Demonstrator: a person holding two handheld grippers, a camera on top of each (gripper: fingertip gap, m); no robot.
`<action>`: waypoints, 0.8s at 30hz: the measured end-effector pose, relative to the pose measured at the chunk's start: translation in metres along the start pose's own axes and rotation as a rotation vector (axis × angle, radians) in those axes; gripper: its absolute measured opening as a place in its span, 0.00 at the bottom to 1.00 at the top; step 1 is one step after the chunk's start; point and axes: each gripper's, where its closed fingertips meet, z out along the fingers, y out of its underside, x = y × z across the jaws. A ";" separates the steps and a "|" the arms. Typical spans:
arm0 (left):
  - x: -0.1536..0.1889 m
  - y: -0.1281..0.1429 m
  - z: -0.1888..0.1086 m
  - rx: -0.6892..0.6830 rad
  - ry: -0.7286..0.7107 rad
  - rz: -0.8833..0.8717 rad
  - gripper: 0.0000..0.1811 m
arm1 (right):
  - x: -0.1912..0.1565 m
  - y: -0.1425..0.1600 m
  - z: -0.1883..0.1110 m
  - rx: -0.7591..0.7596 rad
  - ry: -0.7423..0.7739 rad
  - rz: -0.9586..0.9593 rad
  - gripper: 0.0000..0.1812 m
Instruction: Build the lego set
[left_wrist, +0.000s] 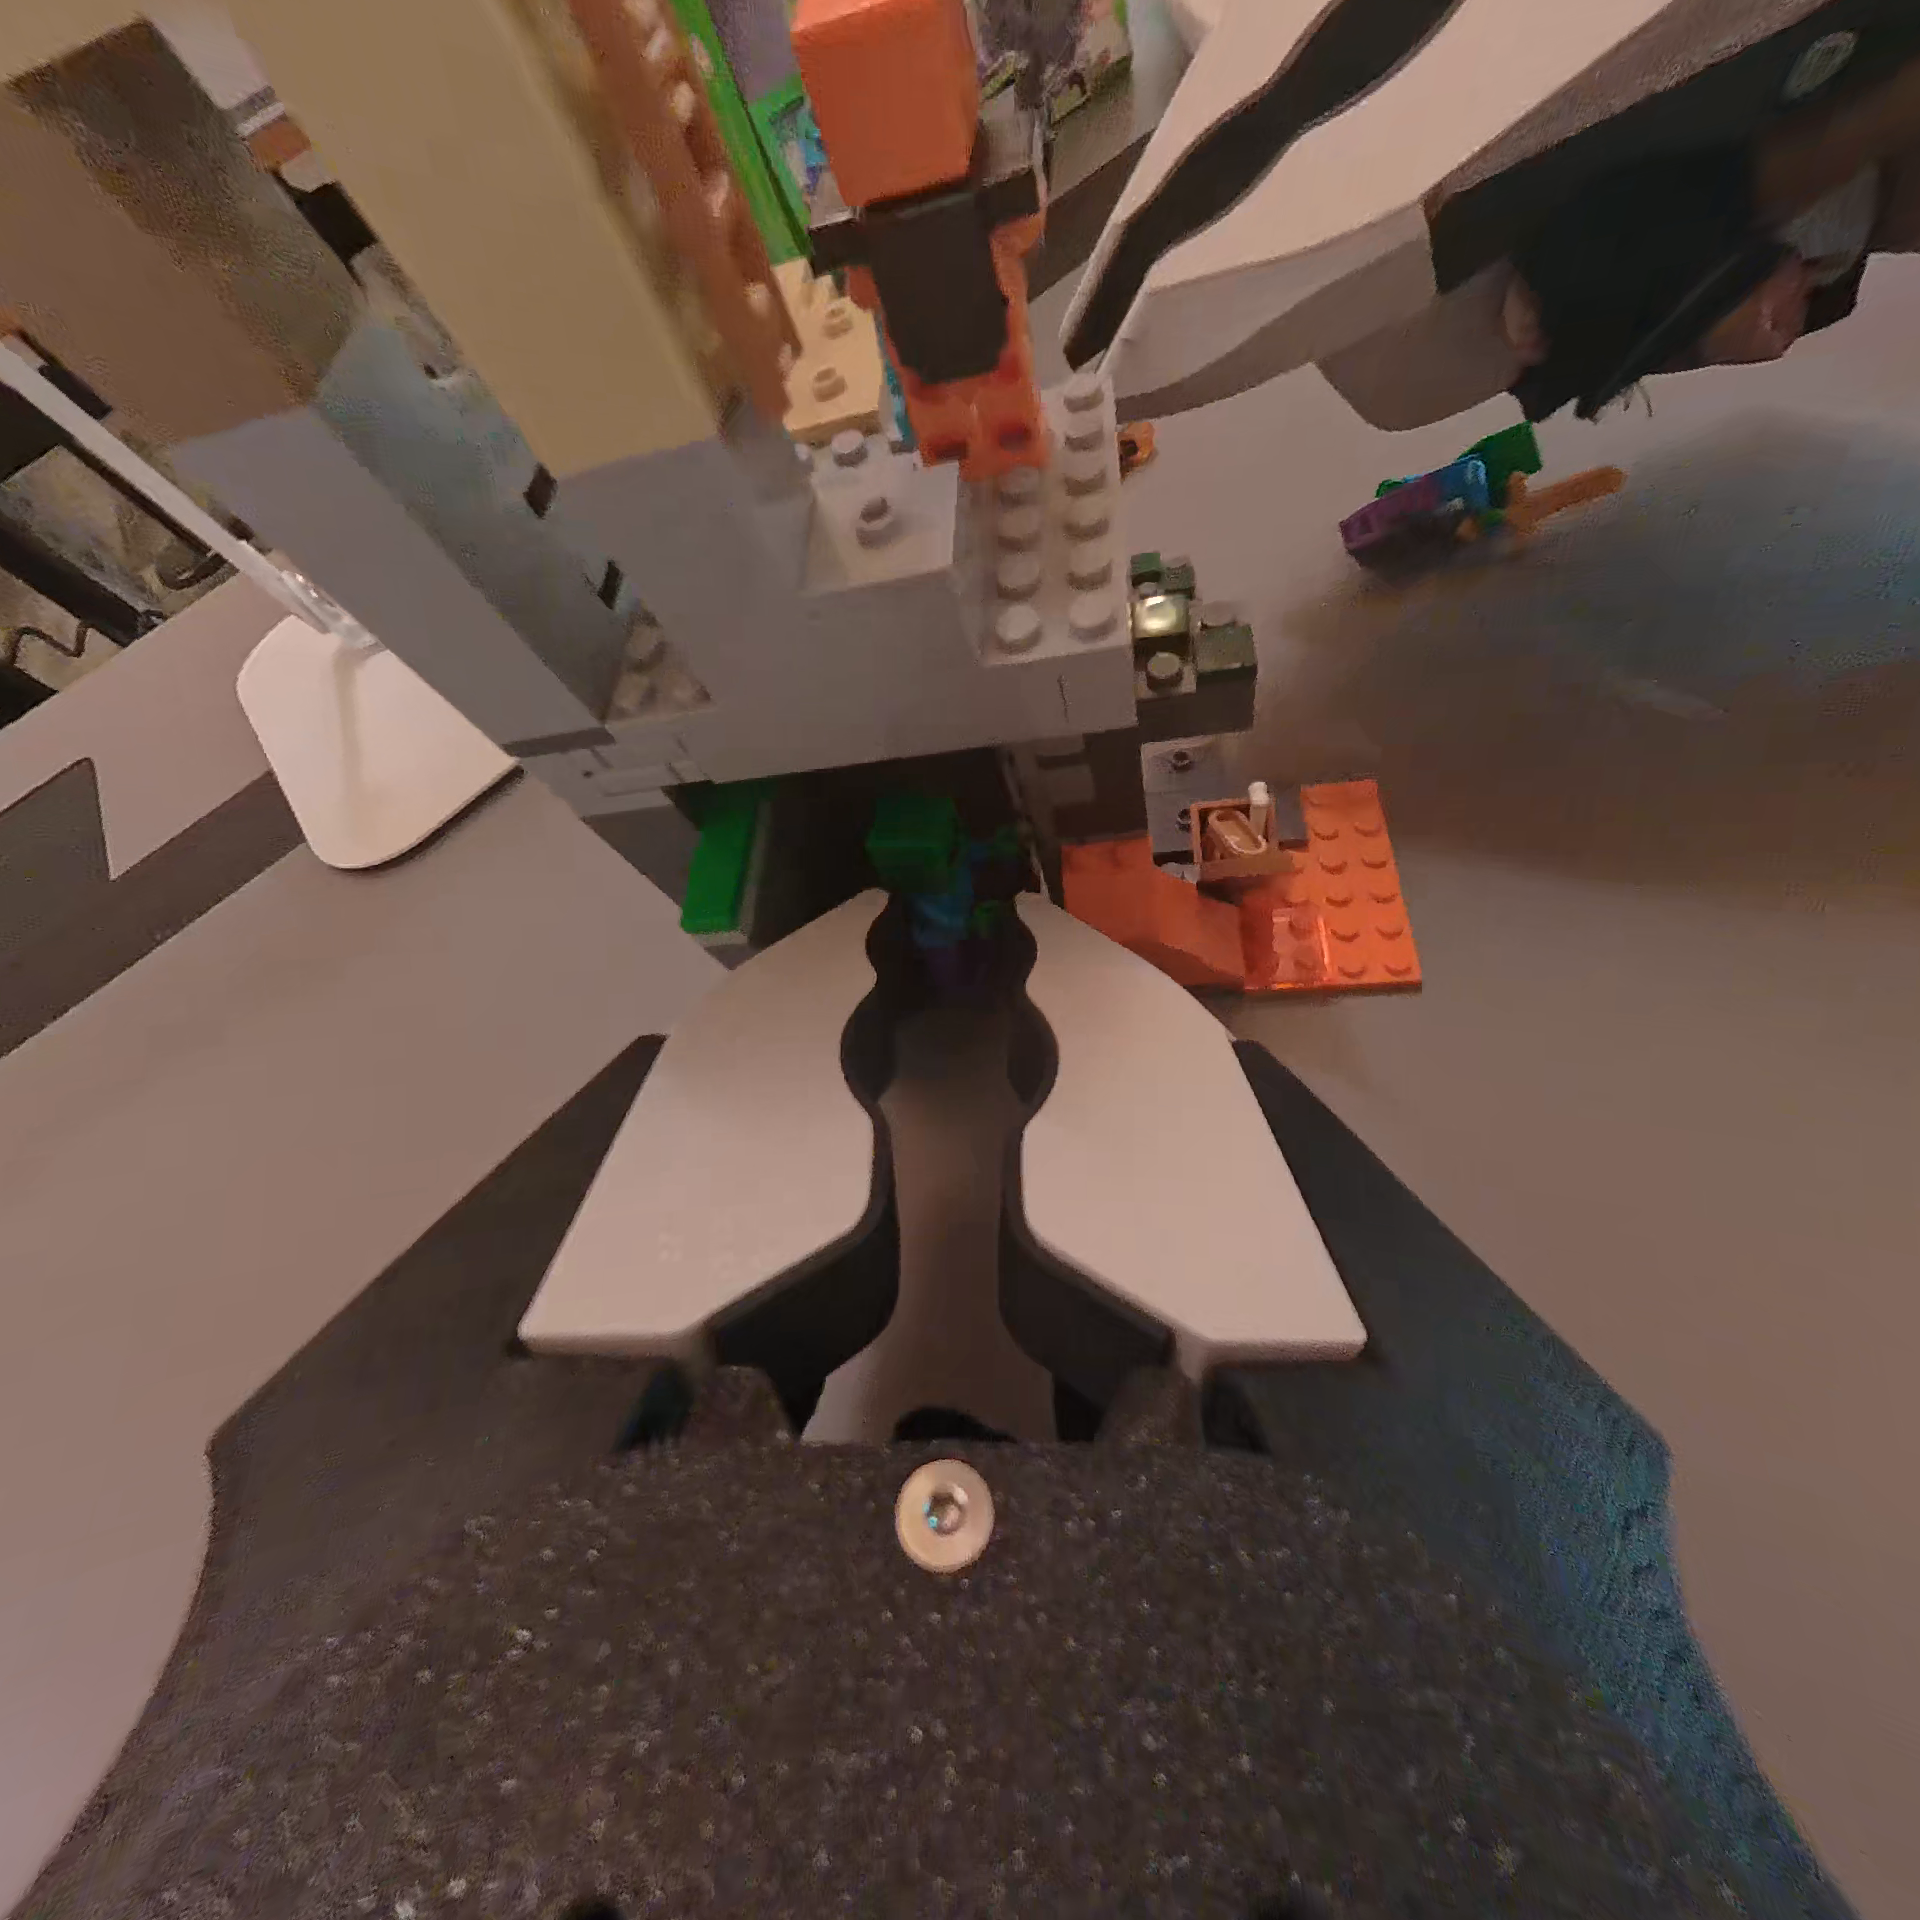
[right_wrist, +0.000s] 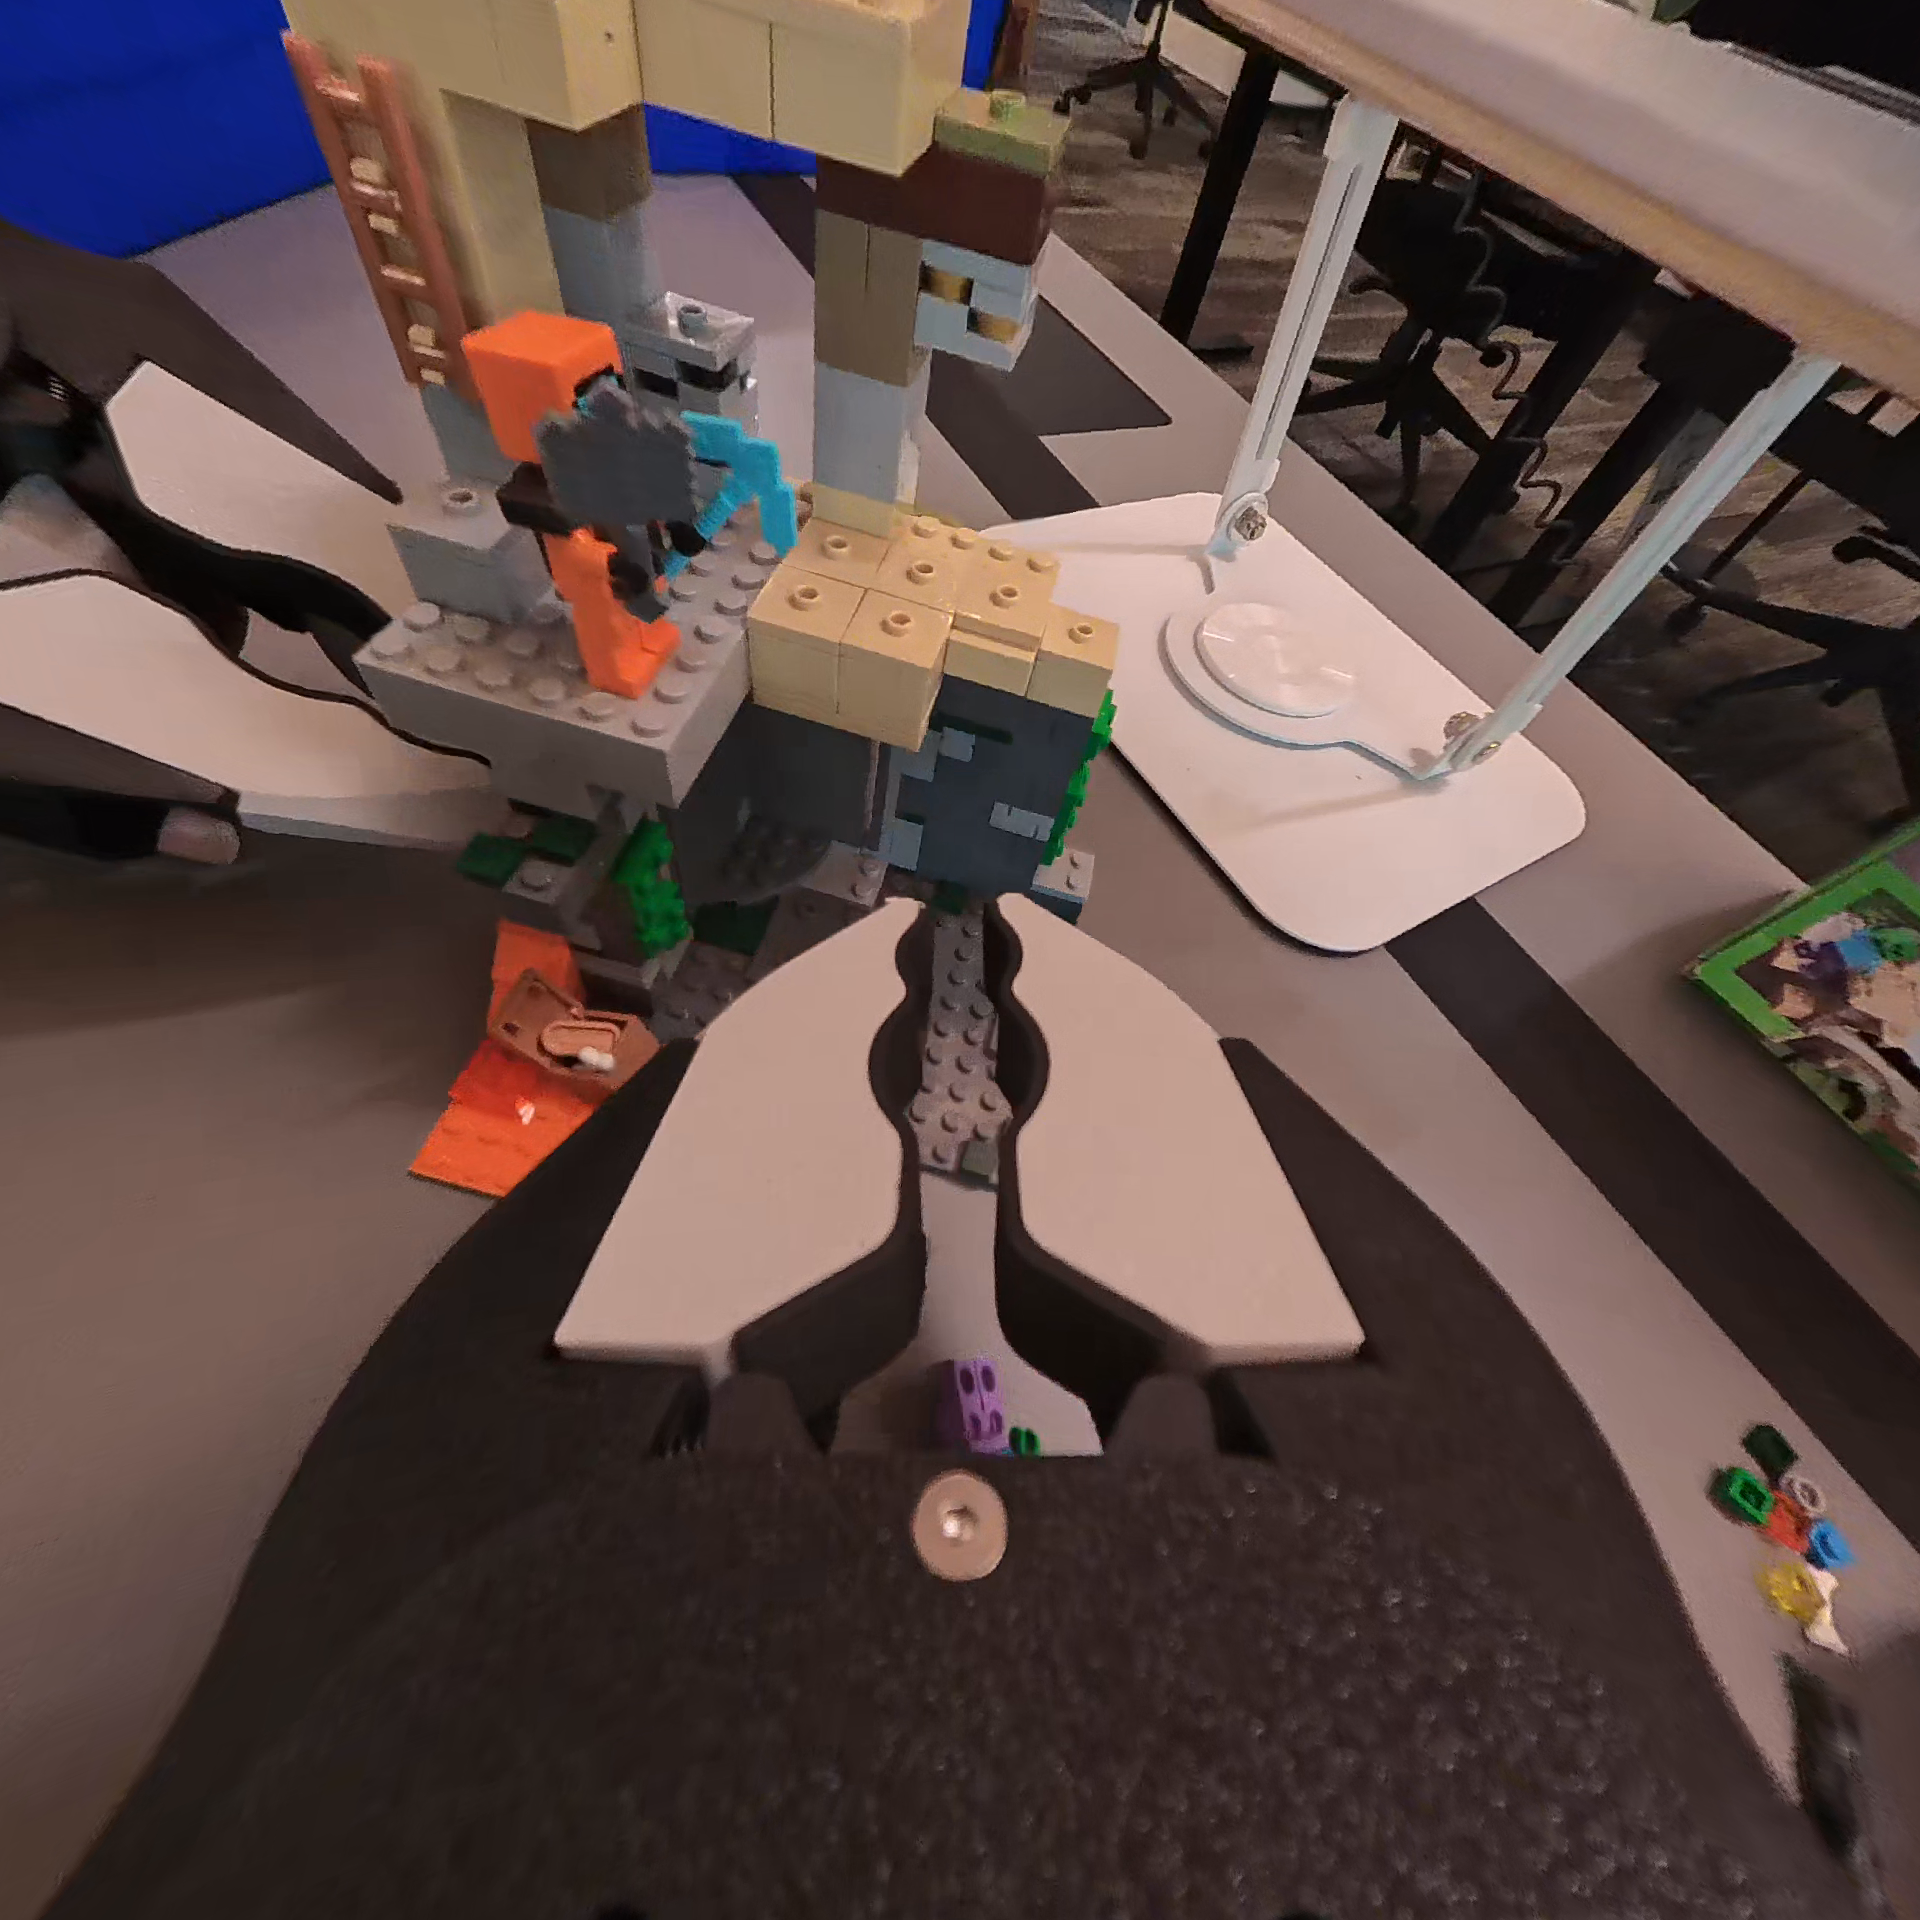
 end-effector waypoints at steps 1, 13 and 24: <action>0.000 0.001 0.002 -0.013 -0.005 -0.002 0.09 | 0.000 0.002 -0.001 -0.001 0.000 -0.002 0.05; -0.011 0.013 0.006 -0.141 -0.050 0.040 0.09 | -0.006 0.002 -0.010 0.022 -0.002 -0.012 0.04; -0.014 0.018 0.005 -0.178 -0.054 0.095 0.09 | -0.014 0.000 -0.008 0.028 -0.029 -0.013 0.04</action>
